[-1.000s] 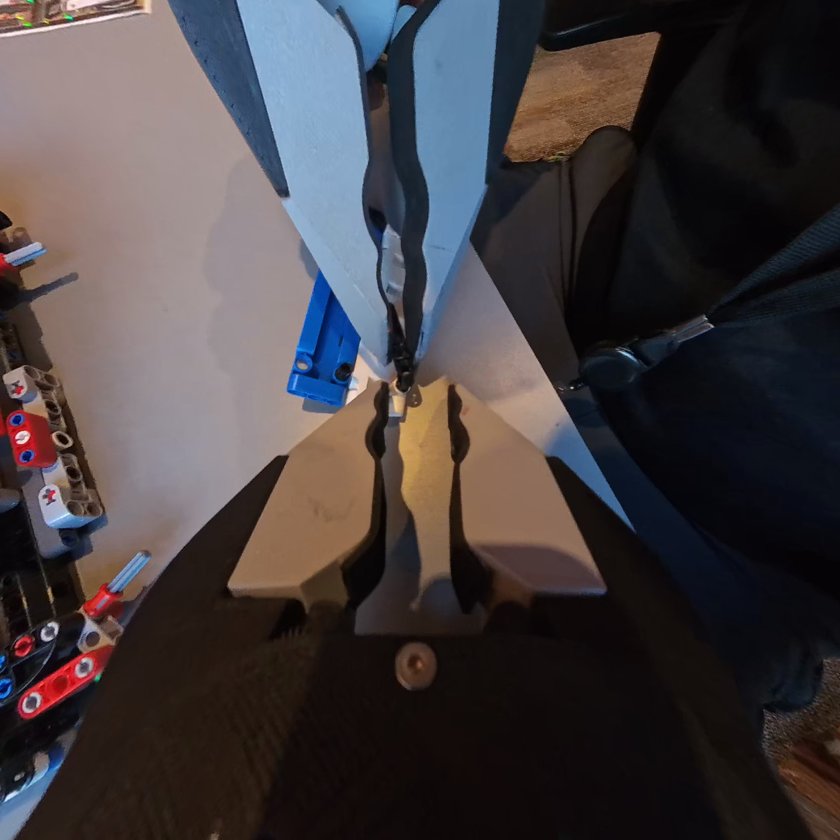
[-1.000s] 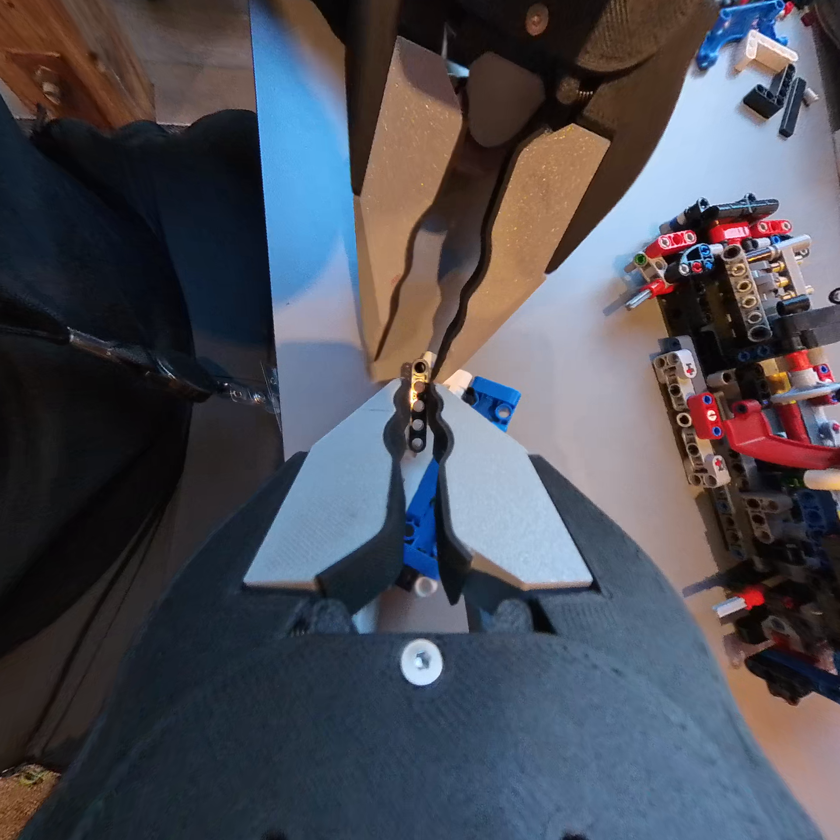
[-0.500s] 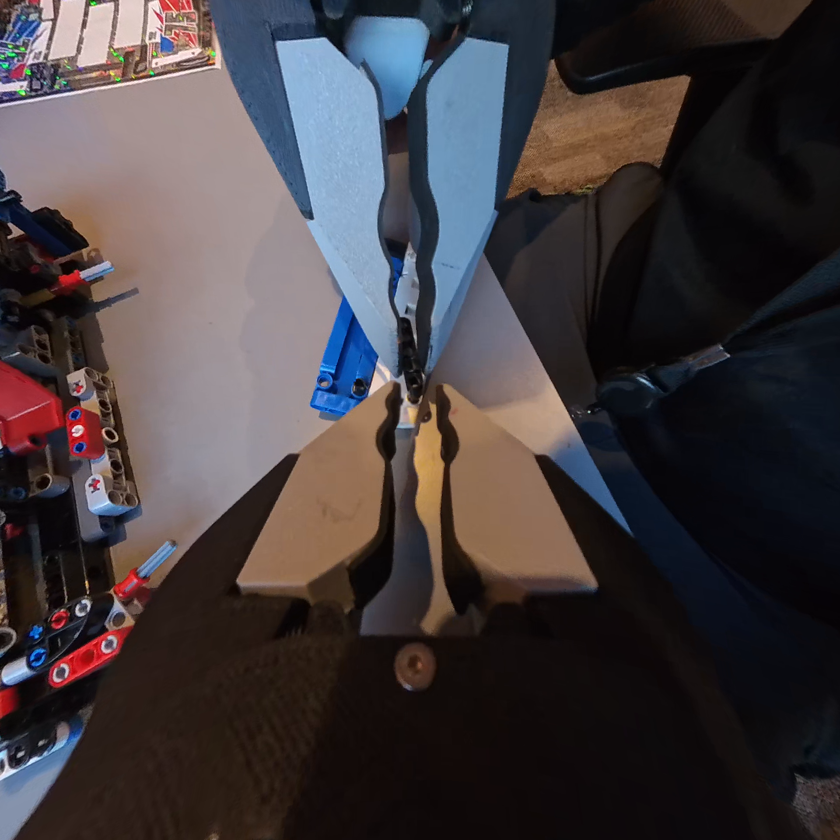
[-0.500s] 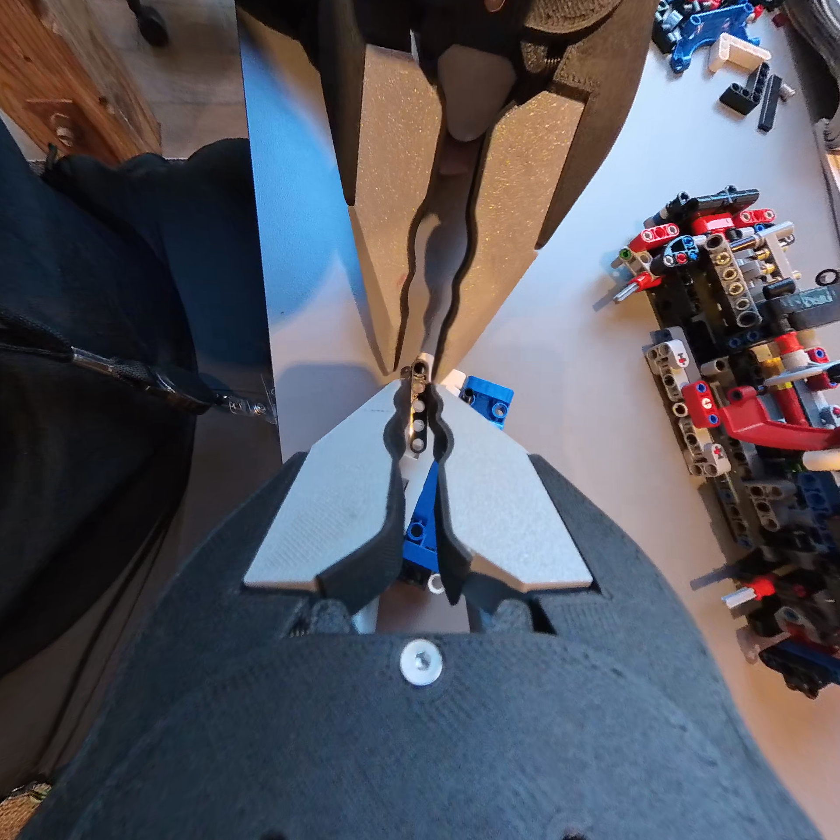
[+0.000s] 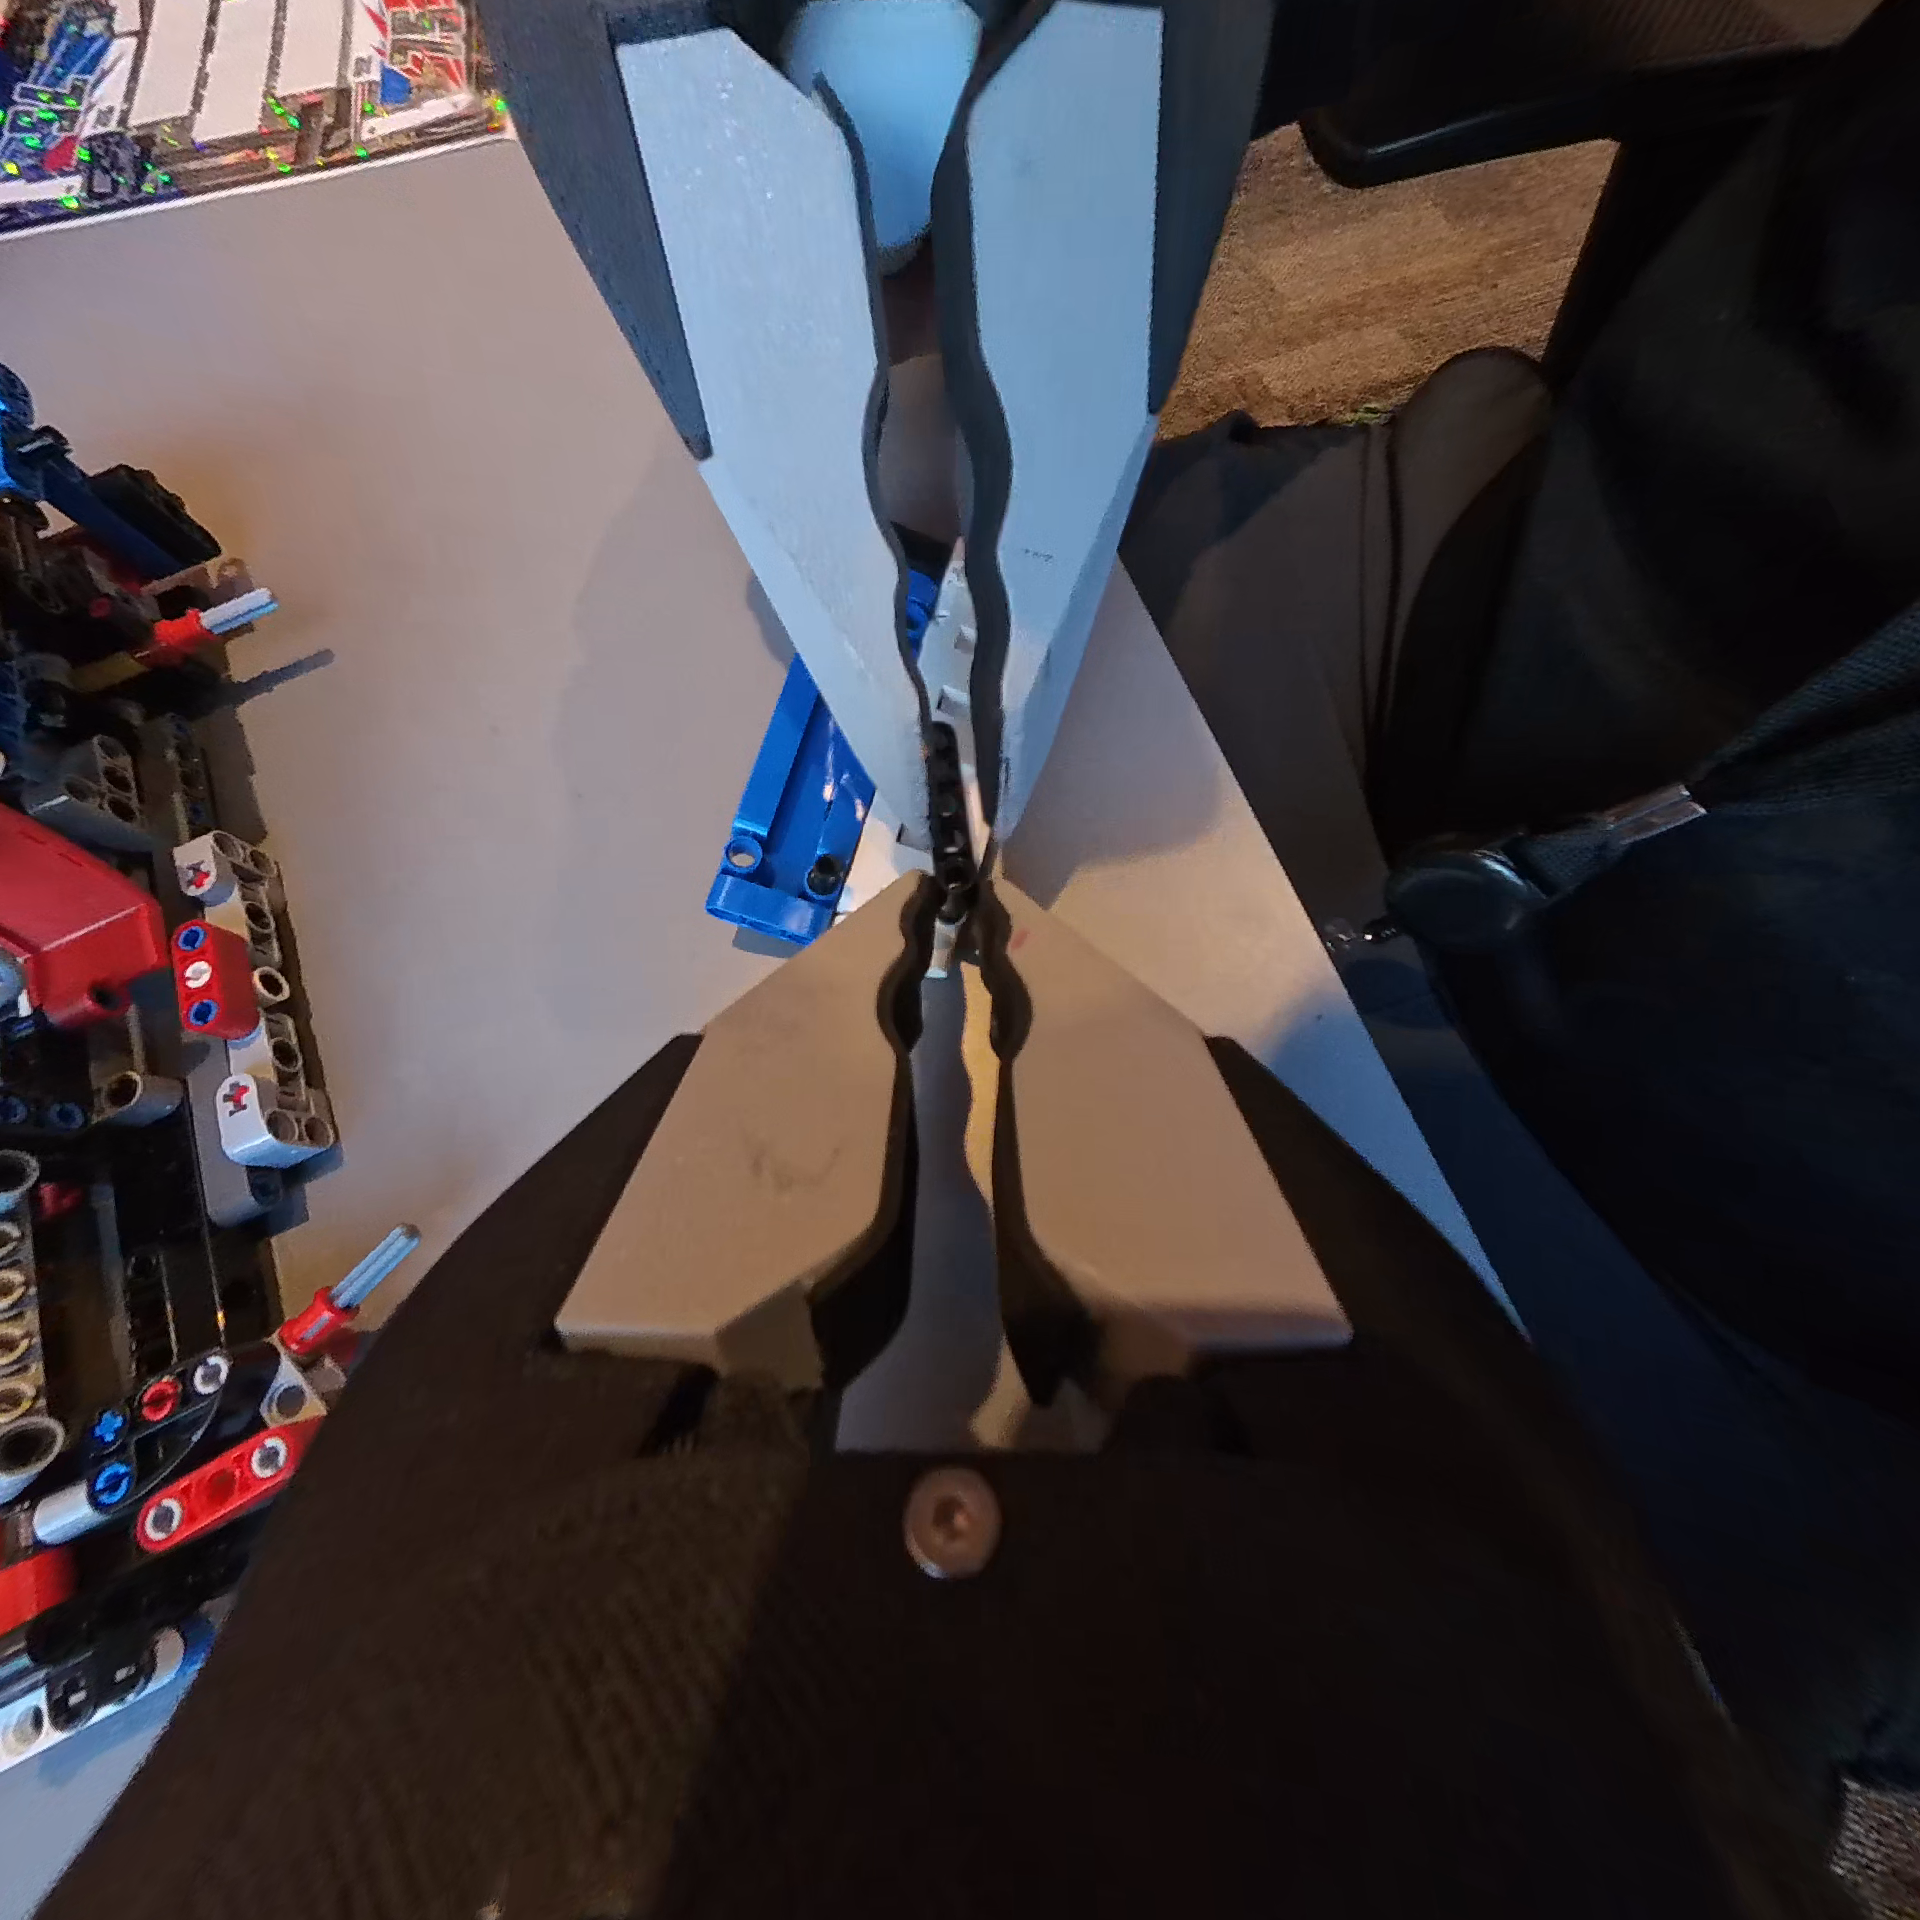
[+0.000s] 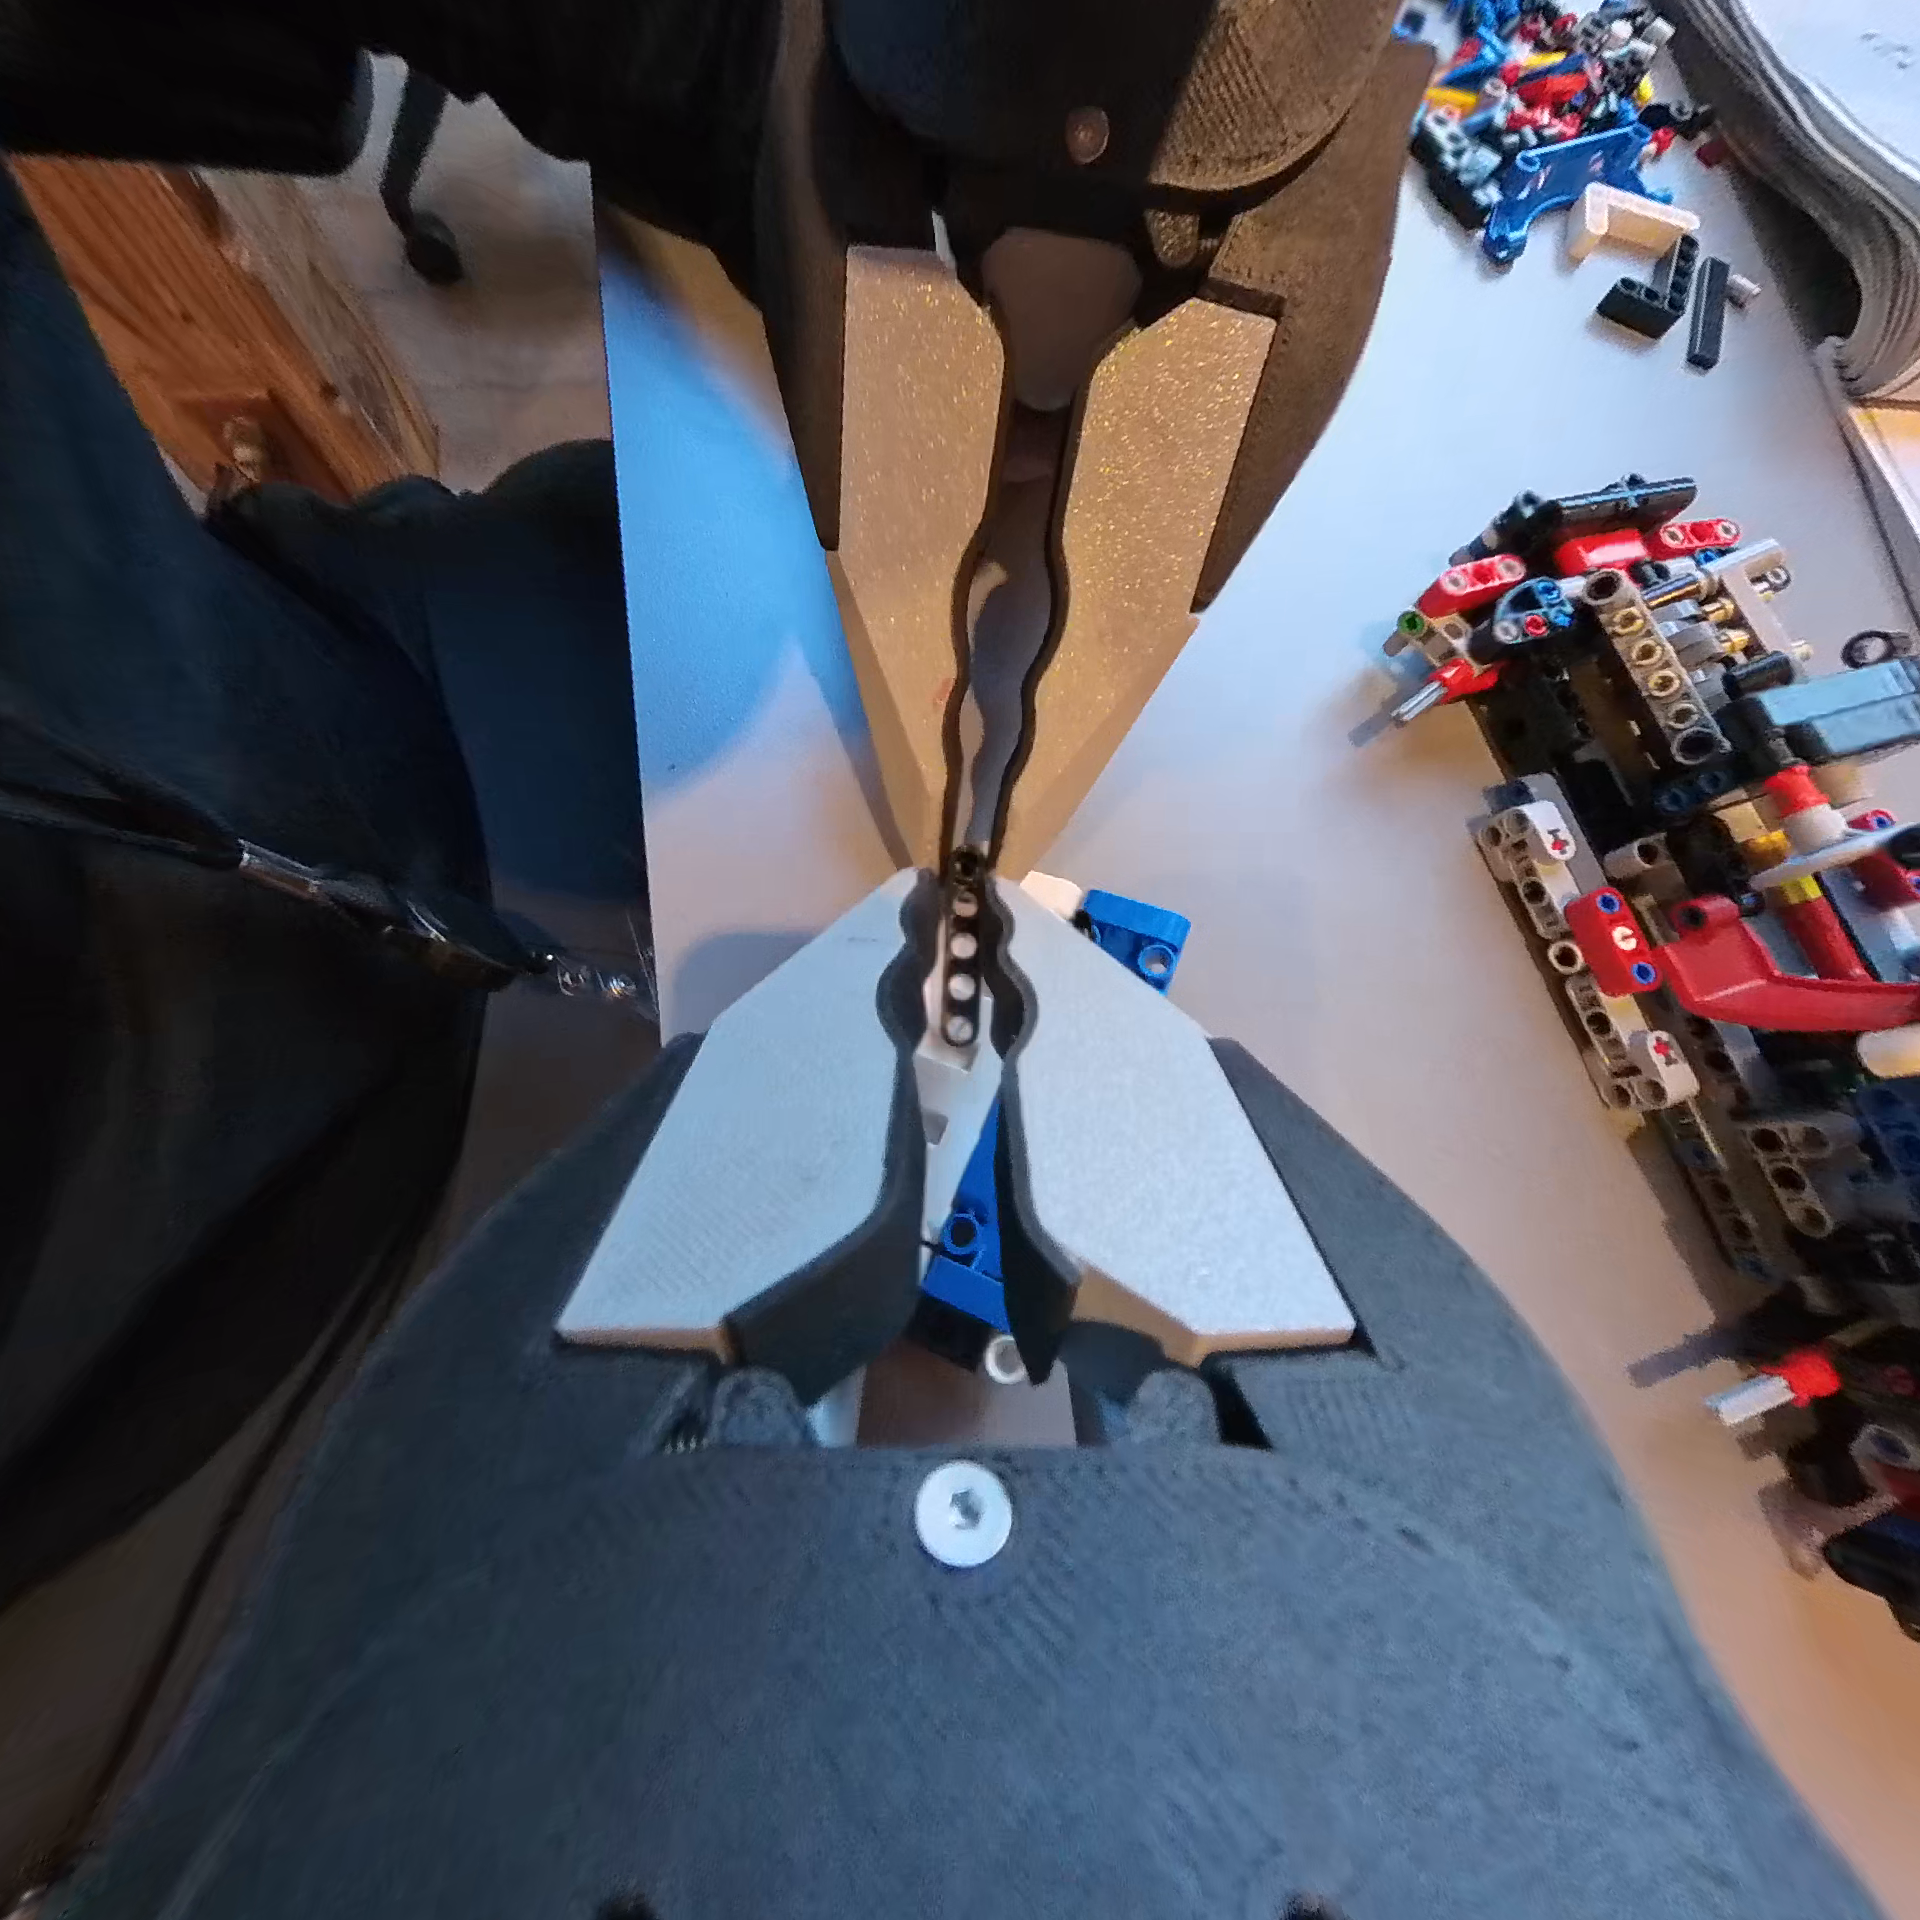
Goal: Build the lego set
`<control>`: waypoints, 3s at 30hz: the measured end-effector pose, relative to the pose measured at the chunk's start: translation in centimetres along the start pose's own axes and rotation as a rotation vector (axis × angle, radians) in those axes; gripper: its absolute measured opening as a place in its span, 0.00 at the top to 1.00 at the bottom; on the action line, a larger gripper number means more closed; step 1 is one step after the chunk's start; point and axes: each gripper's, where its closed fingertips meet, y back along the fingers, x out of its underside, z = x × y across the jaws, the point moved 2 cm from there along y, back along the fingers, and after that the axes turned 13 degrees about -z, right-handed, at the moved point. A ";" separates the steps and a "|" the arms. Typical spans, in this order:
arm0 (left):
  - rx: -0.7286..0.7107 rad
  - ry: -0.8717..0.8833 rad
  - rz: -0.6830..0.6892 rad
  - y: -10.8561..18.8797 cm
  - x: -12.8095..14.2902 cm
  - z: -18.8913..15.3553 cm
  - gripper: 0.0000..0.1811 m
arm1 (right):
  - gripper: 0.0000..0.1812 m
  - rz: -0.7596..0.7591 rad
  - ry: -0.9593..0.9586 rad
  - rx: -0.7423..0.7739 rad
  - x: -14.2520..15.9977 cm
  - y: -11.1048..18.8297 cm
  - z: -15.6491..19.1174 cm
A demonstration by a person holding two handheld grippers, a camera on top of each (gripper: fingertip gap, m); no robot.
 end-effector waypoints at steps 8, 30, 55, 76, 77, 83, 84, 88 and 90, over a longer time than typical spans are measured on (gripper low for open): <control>0.001 -0.009 0.012 -0.1 0.1 -0.1 0.98 | 0.99 -0.011 -0.004 0.009 0.3 -0.3 -0.1; -0.002 -0.014 0.023 0.2 0.4 0.1 0.97 | 0.98 0.021 0.025 0.026 0.5 -0.5 -0.1; -0.083 -0.154 0.127 1.0 1.6 2.6 0.94 | 1.00 0.061 -0.037 0.063 1.7 -0.2 -2.2; -0.077 -0.149 0.119 0.3 1.2 2.9 0.90 | 0.99 0.023 -0.055 0.061 1.9 1.1 -2.4; -0.070 -0.159 0.122 0.3 1.2 2.9 0.90 | 0.99 0.019 -0.058 0.070 1.9 1.4 -2.6; -0.038 -0.221 0.119 -0.1 1.1 2.1 0.97 | 0.96 0.030 -0.123 0.113 2.9 3.3 -3.5; -0.039 -0.226 0.118 -0.2 1.1 2.0 0.97 | 0.96 0.037 -0.125 0.110 3.2 3.2 -3.5; -0.041 -0.230 0.113 -0.4 0.9 1.8 0.94 | 0.99 0.049 -0.101 0.087 3.5 2.3 -3.0; -0.046 -0.239 0.109 -0.5 0.8 1.8 0.94 | 1.00 0.046 -0.107 0.076 3.5 2.1 -3.0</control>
